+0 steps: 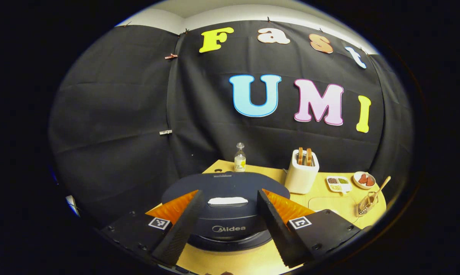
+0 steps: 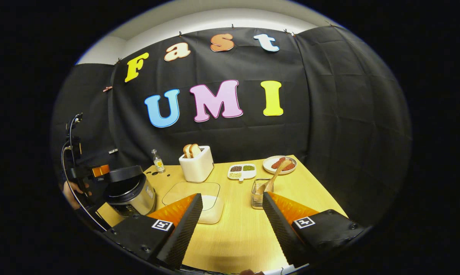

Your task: Close the left gripper, press the button to open the rice cooker; take a wooden spoon from the chopstick holder with the right hand, scoop a spoonful of rice and pour it into the rice cooker, then put the wooden spoon back into the chopstick holder.

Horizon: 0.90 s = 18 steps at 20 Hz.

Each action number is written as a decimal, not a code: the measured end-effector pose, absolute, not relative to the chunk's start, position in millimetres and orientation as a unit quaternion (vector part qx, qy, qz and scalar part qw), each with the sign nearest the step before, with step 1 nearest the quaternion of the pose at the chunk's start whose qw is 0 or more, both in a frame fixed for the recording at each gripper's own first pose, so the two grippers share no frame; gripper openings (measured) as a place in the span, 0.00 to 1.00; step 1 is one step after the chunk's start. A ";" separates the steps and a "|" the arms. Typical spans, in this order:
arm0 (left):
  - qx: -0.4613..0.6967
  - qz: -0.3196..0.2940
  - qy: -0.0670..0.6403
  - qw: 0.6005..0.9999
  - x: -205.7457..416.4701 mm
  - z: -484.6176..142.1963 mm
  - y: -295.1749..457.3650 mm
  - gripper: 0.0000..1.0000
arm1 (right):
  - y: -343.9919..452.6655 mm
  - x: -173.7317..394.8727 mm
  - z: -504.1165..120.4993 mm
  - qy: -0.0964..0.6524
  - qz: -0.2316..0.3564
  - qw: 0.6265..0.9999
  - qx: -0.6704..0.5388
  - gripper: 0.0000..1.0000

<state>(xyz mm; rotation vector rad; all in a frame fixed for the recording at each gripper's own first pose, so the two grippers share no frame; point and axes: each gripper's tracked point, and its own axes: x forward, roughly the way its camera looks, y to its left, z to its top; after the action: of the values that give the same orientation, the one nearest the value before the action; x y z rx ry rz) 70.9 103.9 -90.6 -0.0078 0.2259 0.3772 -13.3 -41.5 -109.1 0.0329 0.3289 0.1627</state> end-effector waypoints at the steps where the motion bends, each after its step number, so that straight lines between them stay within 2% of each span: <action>1: -0.004 0.188 0.118 0.975 68.7 -100.8 103.4 0.98 | -45.7 -15.2 -107.4 0.161 0.080 0.984 0.016 0.99; 6: -0.004 0.194 0.153 0.969 61.1 -145.0 101.5 0.98 | -65.6 -21.8 -107.6 0.172 0.073 0.982 0.021 0.99; 11: -0.004 0.203 0.153 0.967 57.6 -145.6 99.3 0.99 | -92.6 -28.2 -97.5 0.157 0.067 0.985 0.012 0.98; 18: -0.012 0.177 0.165 0.970 53.2 -146.9 91.7 0.99 | -126.1 -44.1 -95.3 0.138 0.064 0.988 0.022 0.98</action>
<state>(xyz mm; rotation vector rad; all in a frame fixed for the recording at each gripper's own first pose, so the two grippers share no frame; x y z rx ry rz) 53.2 91.7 -146.9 -0.0237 0.3331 0.3570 -44.1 -126.1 -95.3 0.0434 0.2781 0.1290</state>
